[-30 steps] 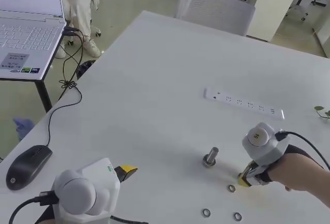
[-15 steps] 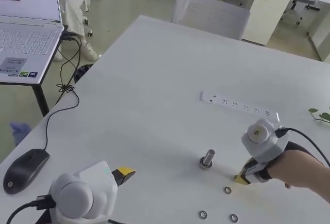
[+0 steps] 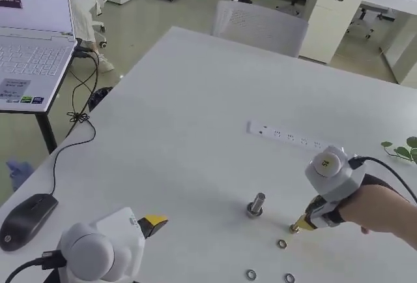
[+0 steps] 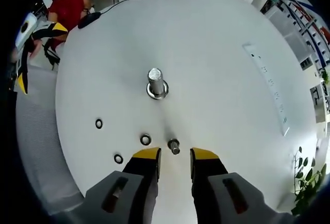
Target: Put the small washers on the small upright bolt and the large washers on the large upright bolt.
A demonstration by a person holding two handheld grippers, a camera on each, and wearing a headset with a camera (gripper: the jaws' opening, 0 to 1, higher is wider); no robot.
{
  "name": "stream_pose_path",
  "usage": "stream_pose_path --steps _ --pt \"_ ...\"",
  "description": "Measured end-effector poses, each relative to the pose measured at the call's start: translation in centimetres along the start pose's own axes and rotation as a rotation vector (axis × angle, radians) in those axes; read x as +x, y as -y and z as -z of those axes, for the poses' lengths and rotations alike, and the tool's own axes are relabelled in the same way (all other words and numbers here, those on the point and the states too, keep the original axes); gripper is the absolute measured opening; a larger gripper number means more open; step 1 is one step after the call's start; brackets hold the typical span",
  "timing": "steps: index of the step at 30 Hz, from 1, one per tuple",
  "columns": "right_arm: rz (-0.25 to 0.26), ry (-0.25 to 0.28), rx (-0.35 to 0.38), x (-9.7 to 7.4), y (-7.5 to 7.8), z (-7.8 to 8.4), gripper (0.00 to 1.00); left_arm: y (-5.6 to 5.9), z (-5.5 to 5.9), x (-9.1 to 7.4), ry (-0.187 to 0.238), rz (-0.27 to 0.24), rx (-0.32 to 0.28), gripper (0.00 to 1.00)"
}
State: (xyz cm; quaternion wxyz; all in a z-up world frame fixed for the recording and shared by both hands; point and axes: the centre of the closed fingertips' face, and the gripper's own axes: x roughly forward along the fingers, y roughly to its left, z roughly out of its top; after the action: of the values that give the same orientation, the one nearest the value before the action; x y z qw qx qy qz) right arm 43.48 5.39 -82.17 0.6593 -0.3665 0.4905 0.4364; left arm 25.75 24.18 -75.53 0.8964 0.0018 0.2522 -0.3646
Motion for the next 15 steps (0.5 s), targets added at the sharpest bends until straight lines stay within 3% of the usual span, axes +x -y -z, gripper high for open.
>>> stream_pose_path --steps 10,15 --pt "-0.016 0.007 0.002 -1.05 -0.56 -0.65 0.25 -0.12 -0.92 -0.49 0.003 -0.006 0.018 0.93" --pt "-0.020 0.002 0.000 -1.04 -0.86 -0.28 0.24 -0.11 -0.77 -0.40 -0.006 -0.003 0.015 0.99"
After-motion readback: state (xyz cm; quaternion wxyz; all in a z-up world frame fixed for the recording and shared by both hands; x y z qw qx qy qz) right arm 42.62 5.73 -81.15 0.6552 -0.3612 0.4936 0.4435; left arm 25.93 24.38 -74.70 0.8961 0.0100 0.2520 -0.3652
